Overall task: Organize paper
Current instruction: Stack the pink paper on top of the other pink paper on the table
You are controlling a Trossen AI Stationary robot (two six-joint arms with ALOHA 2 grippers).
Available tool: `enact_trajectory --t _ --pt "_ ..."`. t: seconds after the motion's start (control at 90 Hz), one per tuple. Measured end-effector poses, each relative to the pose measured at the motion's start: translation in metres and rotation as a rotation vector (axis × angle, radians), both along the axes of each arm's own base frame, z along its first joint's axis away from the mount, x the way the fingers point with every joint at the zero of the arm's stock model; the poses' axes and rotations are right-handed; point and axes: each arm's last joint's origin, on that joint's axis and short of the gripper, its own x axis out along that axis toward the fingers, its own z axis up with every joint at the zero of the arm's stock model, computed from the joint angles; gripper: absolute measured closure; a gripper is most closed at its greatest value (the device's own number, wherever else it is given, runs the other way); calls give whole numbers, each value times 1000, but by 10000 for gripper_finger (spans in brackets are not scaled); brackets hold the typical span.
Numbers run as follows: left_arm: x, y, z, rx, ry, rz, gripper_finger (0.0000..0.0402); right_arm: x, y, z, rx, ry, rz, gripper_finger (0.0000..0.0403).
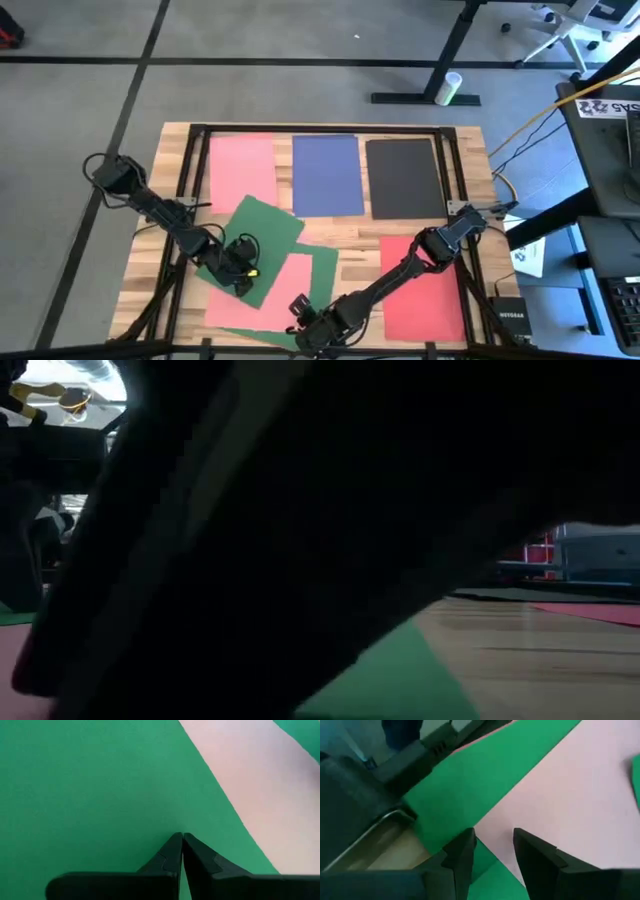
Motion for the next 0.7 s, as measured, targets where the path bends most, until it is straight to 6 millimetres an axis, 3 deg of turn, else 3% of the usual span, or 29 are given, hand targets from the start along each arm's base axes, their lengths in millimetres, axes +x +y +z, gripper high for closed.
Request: enact_trajectory --t 0.7 --pt "0 0 0 6 -5 -6 401 4 -2 7 -103 -83 -46 272"
